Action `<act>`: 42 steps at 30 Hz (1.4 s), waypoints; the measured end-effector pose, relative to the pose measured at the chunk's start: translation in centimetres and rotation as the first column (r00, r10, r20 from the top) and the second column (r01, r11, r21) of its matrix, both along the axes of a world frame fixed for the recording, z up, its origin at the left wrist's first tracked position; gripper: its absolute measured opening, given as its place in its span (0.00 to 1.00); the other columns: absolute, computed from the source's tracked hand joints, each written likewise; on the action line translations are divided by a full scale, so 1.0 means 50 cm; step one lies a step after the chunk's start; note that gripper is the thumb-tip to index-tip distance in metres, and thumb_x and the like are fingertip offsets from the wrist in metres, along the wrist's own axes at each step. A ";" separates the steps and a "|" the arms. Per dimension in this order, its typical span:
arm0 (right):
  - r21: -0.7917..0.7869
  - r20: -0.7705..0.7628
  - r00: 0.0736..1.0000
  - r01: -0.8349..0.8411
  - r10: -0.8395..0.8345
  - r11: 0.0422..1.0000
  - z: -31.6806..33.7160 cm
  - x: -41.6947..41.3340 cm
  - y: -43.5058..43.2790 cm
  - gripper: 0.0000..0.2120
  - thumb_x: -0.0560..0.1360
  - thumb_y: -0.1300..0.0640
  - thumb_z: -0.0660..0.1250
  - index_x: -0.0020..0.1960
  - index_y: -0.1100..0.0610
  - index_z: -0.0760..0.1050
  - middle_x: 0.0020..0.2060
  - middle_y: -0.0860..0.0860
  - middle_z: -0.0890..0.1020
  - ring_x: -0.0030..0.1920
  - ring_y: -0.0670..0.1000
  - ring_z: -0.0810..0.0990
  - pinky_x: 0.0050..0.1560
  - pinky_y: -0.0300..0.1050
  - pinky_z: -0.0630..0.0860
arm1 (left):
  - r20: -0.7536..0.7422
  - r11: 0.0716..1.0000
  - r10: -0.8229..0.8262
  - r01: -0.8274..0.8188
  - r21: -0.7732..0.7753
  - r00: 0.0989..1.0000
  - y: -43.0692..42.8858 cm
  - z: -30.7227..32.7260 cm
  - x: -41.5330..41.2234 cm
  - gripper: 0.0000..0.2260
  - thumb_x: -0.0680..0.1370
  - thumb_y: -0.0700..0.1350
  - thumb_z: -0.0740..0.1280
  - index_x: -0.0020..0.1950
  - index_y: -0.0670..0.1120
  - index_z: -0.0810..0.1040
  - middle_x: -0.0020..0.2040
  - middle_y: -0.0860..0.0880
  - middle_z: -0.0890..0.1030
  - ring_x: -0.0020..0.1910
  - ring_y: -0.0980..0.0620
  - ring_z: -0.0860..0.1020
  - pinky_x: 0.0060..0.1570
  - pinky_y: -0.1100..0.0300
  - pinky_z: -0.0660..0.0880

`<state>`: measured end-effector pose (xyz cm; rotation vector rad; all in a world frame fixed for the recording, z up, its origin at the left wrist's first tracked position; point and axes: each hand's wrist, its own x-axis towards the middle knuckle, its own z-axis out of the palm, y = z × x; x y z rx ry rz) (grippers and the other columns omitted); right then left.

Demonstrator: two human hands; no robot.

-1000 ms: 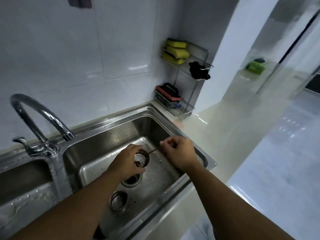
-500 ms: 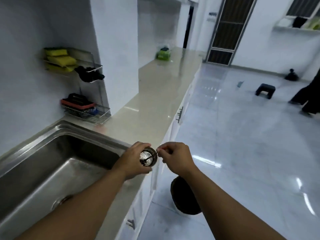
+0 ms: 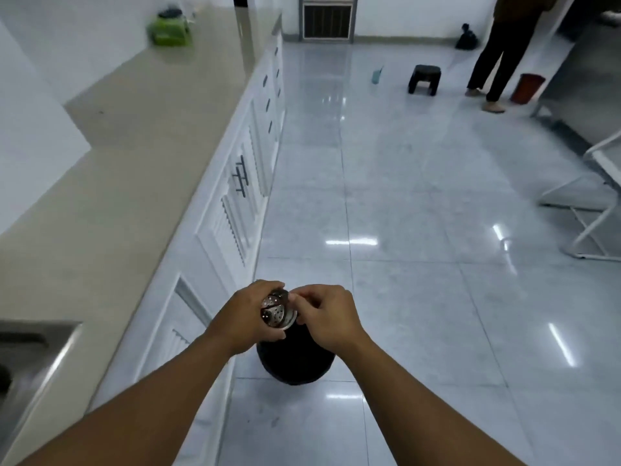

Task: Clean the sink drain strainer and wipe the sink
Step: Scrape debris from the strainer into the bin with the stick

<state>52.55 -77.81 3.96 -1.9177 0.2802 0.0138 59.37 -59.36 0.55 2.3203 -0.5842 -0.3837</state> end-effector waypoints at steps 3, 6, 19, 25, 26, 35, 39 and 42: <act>0.005 -0.052 0.998 0.040 -0.040 0.999 -0.096 0.020 -0.059 0.05 0.76 0.50 0.70 0.45 0.46 0.86 0.34 0.37 0.85 0.37 0.39 0.84 0.42 0.33 0.77 | -0.021 0.999 -0.040 0.041 0.034 0.999 -0.062 -0.079 0.033 0.39 0.58 0.50 0.82 0.68 0.57 0.74 0.59 0.64 0.77 0.56 0.64 0.77 0.55 0.70 0.74; -0.010 -0.113 0.992 0.058 -0.059 0.998 -0.184 0.037 -0.102 0.08 0.77 0.51 0.70 0.41 0.44 0.84 0.34 0.41 0.85 0.35 0.42 0.84 0.44 0.42 0.82 | -0.024 0.995 -0.055 0.056 0.084 0.998 -0.105 -0.147 0.059 0.39 0.59 0.50 0.81 0.68 0.58 0.73 0.59 0.64 0.76 0.57 0.61 0.76 0.57 0.63 0.75; 0.009 -0.213 0.969 0.130 -0.125 0.992 -0.368 0.086 -0.147 0.07 0.77 0.53 0.70 0.44 0.46 0.85 0.35 0.40 0.85 0.36 0.40 0.84 0.44 0.34 0.79 | -0.006 0.917 -0.133 0.125 0.379 0.991 -0.198 -0.320 0.123 0.41 0.63 0.50 0.79 0.74 0.55 0.70 0.67 0.57 0.75 0.61 0.49 0.71 0.58 0.57 0.75; -0.107 -0.231 0.941 0.229 -0.248 0.967 -0.401 0.090 -0.161 0.07 0.79 0.51 0.68 0.49 0.48 0.85 0.38 0.42 0.85 0.40 0.42 0.83 0.48 0.39 0.81 | 0.000 0.877 -0.135 0.119 0.466 0.991 -0.208 -0.342 0.143 0.41 0.64 0.49 0.78 0.76 0.54 0.68 0.69 0.56 0.74 0.60 0.48 0.69 0.55 0.59 0.74; -0.108 -0.213 0.940 0.248 -0.266 0.963 -0.403 0.093 -0.158 0.07 0.78 0.50 0.68 0.50 0.48 0.85 0.38 0.41 0.85 0.40 0.41 0.83 0.48 0.38 0.81 | -0.003 0.870 -0.133 0.118 0.479 0.991 -0.208 -0.343 0.145 0.41 0.65 0.49 0.78 0.76 0.54 0.68 0.69 0.56 0.73 0.60 0.48 0.69 0.55 0.59 0.74; -0.086 -0.249 0.959 0.117 -0.135 0.989 -0.421 0.107 -0.122 0.08 0.79 0.52 0.67 0.47 0.47 0.85 0.35 0.42 0.84 0.36 0.43 0.82 0.42 0.38 0.80 | -0.018 0.853 -0.105 0.099 0.513 0.994 -0.192 -0.349 0.154 0.40 0.64 0.49 0.77 0.75 0.55 0.68 0.67 0.56 0.74 0.60 0.48 0.68 0.52 0.60 0.73; -0.124 -0.177 0.951 0.232 -0.252 0.965 -0.407 0.121 -0.121 0.08 0.79 0.48 0.66 0.49 0.45 0.85 0.37 0.38 0.84 0.39 0.39 0.81 0.42 0.28 0.73 | -0.013 0.841 -0.102 0.094 0.533 0.995 -0.177 -0.345 0.158 0.40 0.64 0.48 0.77 0.75 0.54 0.67 0.67 0.56 0.73 0.60 0.48 0.68 0.54 0.59 0.73; -0.006 -0.186 0.970 0.155 -0.154 0.988 -0.398 0.128 -0.108 0.07 0.79 0.50 0.67 0.47 0.44 0.84 0.36 0.39 0.84 0.39 0.41 0.82 0.44 0.34 0.79 | -0.017 0.842 -0.098 0.092 0.531 0.995 -0.174 -0.342 0.157 0.40 0.65 0.49 0.77 0.76 0.54 0.67 0.68 0.56 0.73 0.61 0.47 0.68 0.55 0.58 0.74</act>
